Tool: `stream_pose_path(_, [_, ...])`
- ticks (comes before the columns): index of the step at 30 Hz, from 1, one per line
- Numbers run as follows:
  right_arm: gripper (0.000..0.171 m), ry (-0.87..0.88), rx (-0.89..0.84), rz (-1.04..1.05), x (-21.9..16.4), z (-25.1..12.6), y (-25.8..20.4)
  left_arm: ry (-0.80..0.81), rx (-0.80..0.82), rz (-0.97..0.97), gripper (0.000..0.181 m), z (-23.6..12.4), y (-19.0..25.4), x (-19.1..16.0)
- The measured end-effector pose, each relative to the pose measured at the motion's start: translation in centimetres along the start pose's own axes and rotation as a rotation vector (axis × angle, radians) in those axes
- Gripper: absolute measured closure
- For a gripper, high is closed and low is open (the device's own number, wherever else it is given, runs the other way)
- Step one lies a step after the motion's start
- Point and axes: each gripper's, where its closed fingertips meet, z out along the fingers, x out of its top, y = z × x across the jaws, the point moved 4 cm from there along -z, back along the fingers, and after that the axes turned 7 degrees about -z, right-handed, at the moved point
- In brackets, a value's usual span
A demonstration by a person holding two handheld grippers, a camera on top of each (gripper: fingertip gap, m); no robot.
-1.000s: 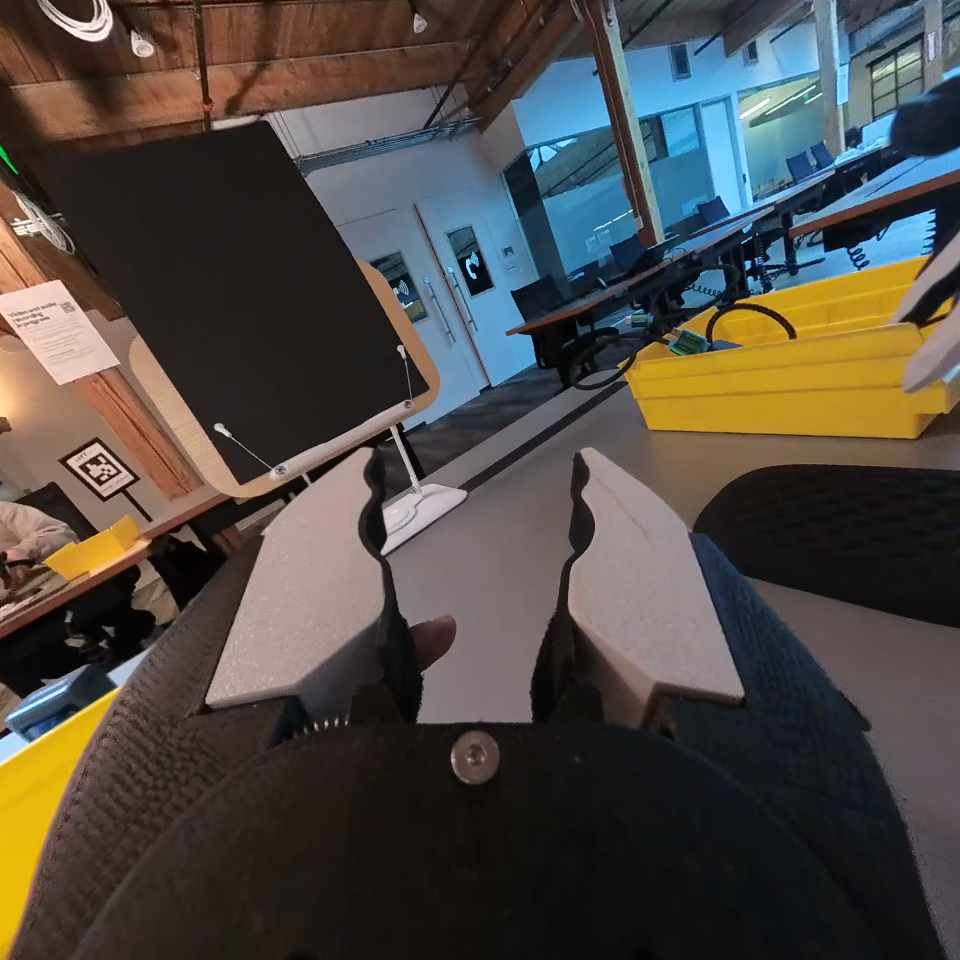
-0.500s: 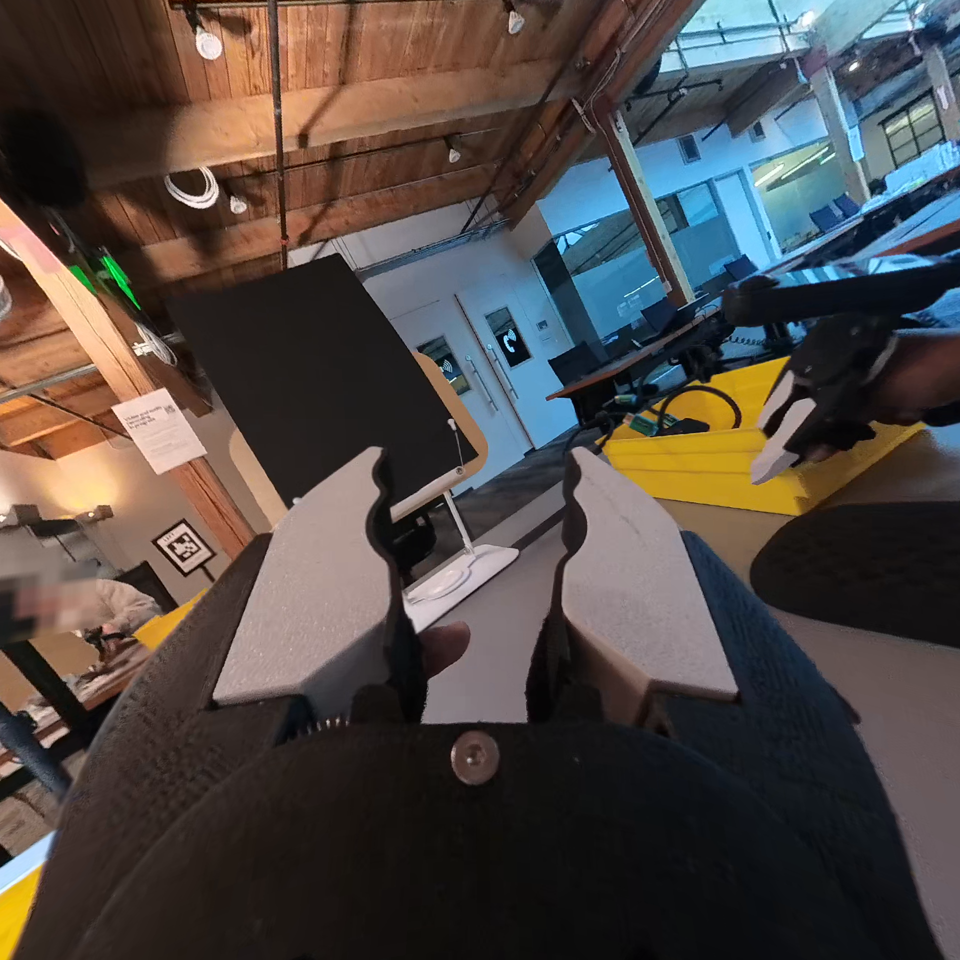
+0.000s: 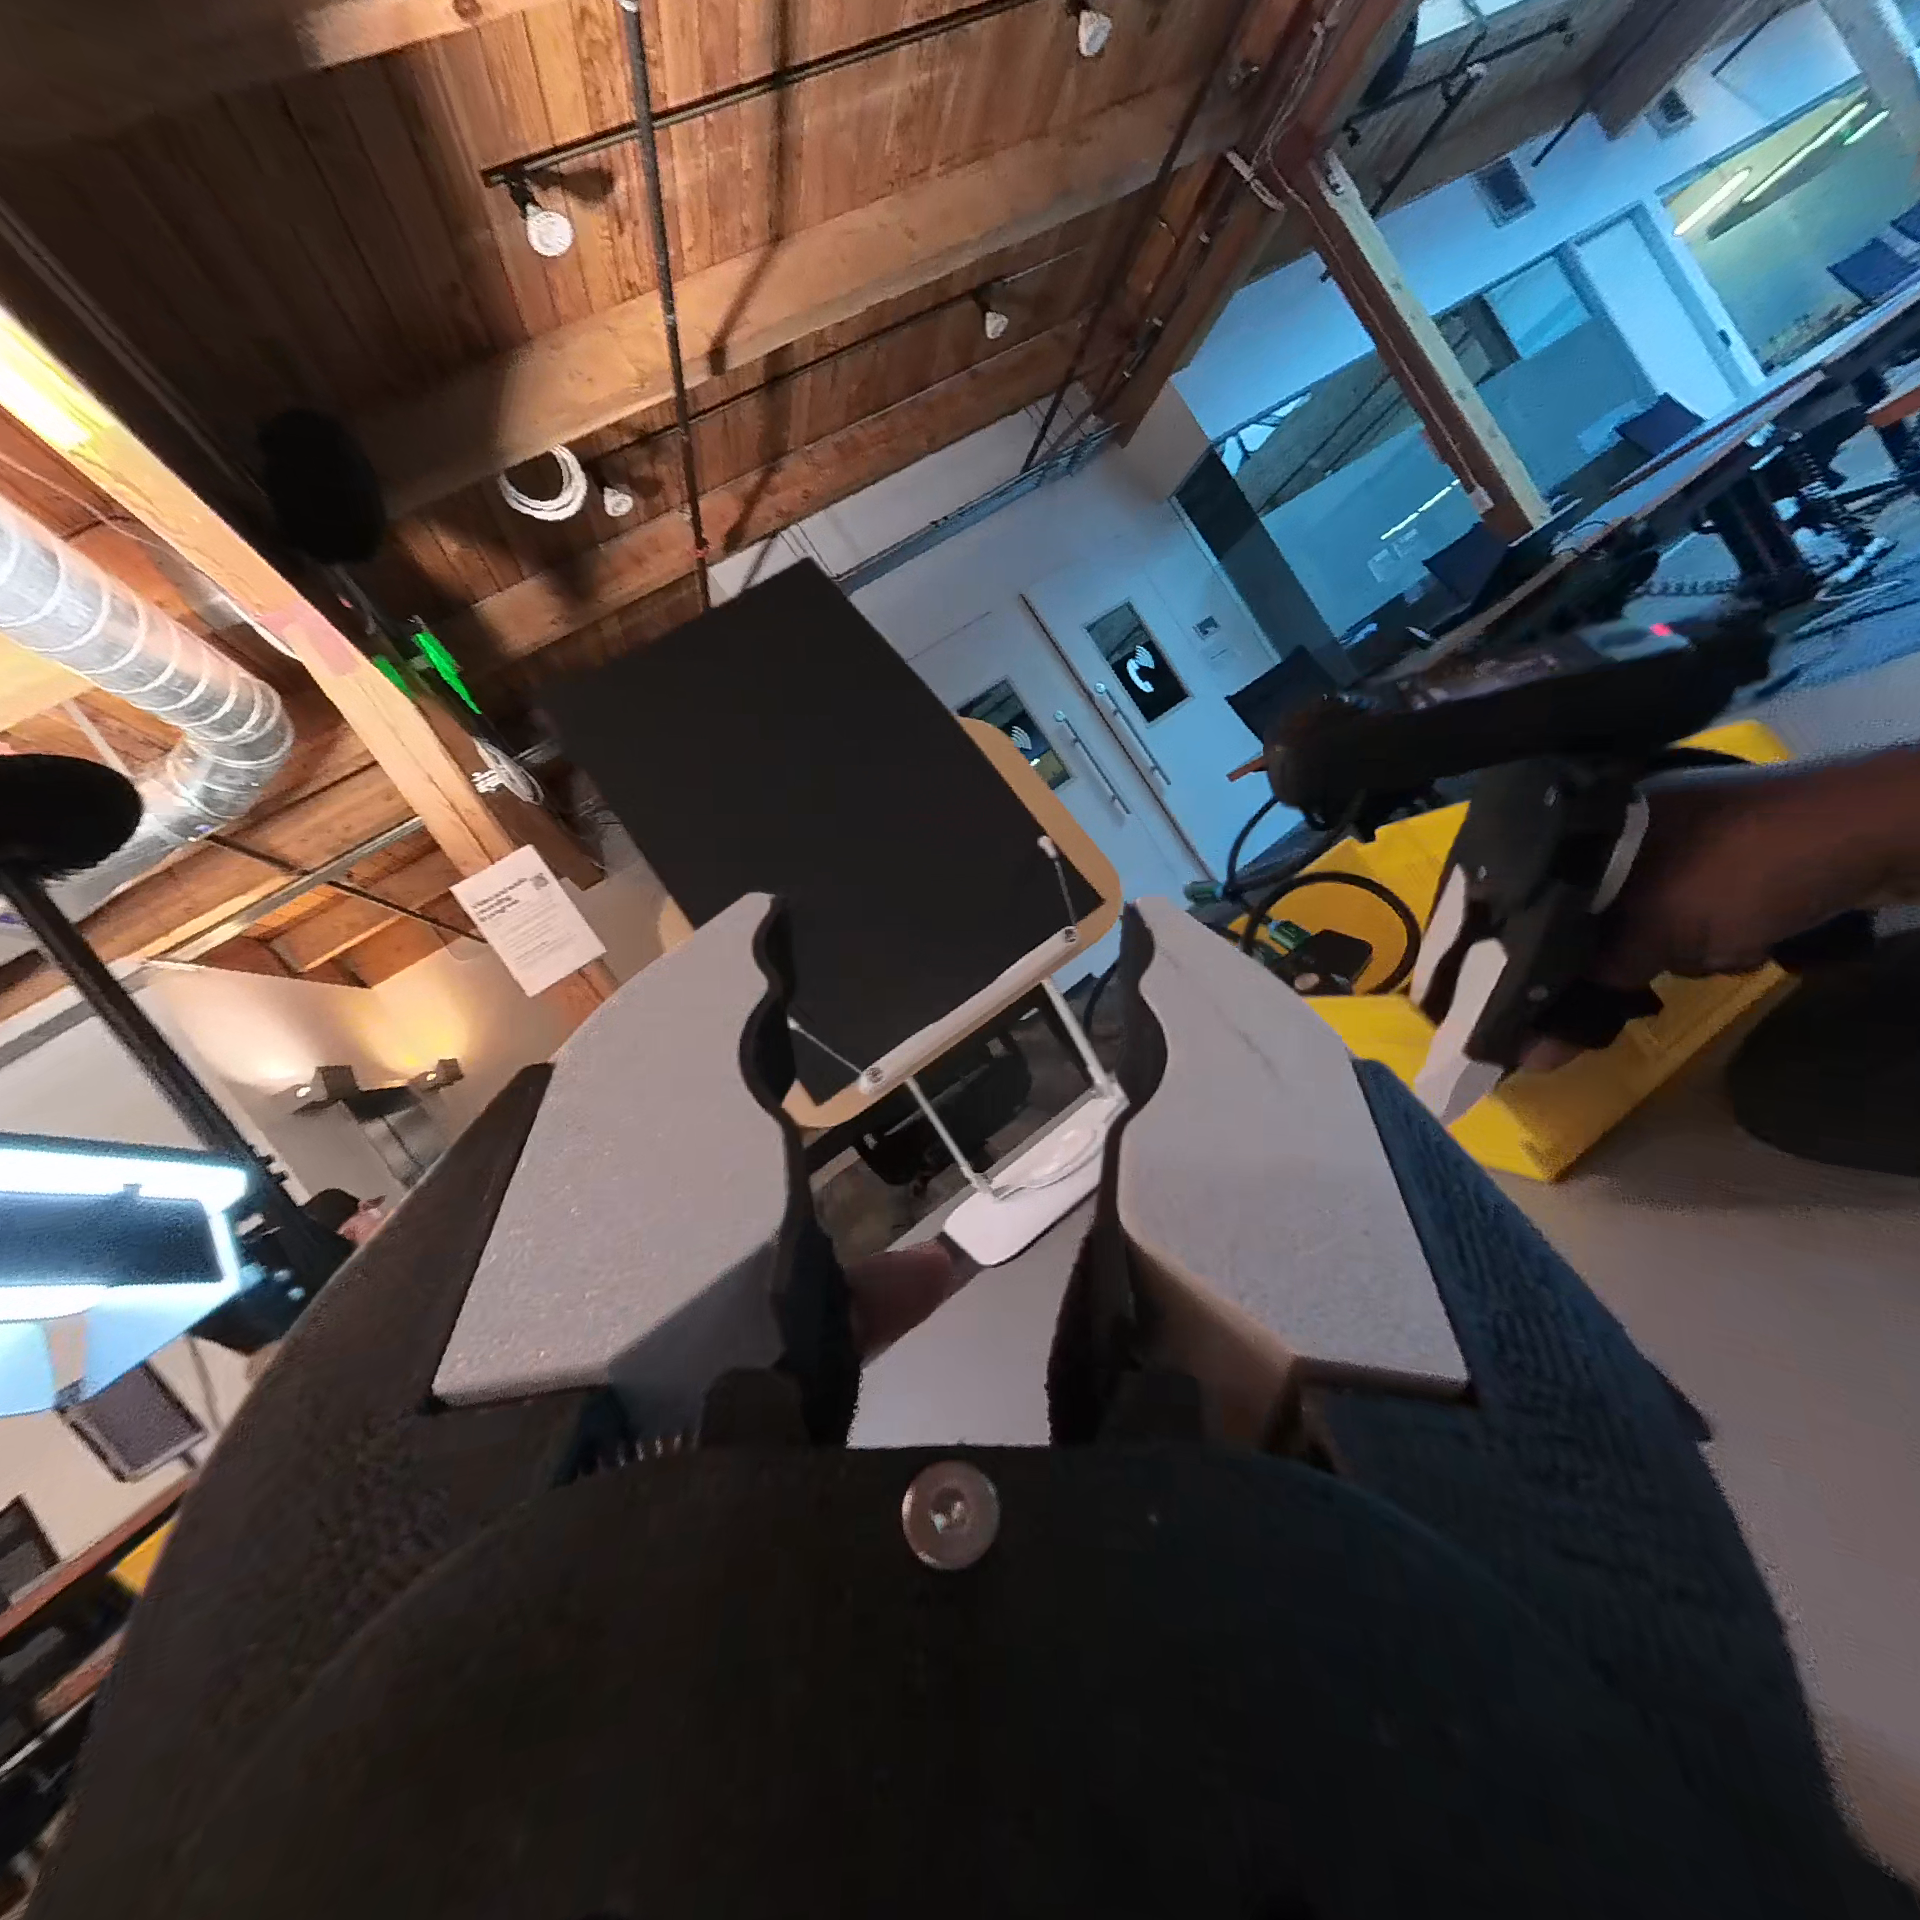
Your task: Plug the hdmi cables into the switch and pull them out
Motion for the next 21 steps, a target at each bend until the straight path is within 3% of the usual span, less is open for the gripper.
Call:
stream_pose_path(9, [0.138,0.052,0.085,-0.124,7.6,3.4,-7.6,0.053,0.186,-0.009,0.123,-3.9,-6.0,1.4])
stream_pose_path(21, [0.135,0.124,0.221,-0.241,15.2,7.3,-14.0,-0.054,0.495,-0.099,0.124,-12.0,-14.8,0.0])
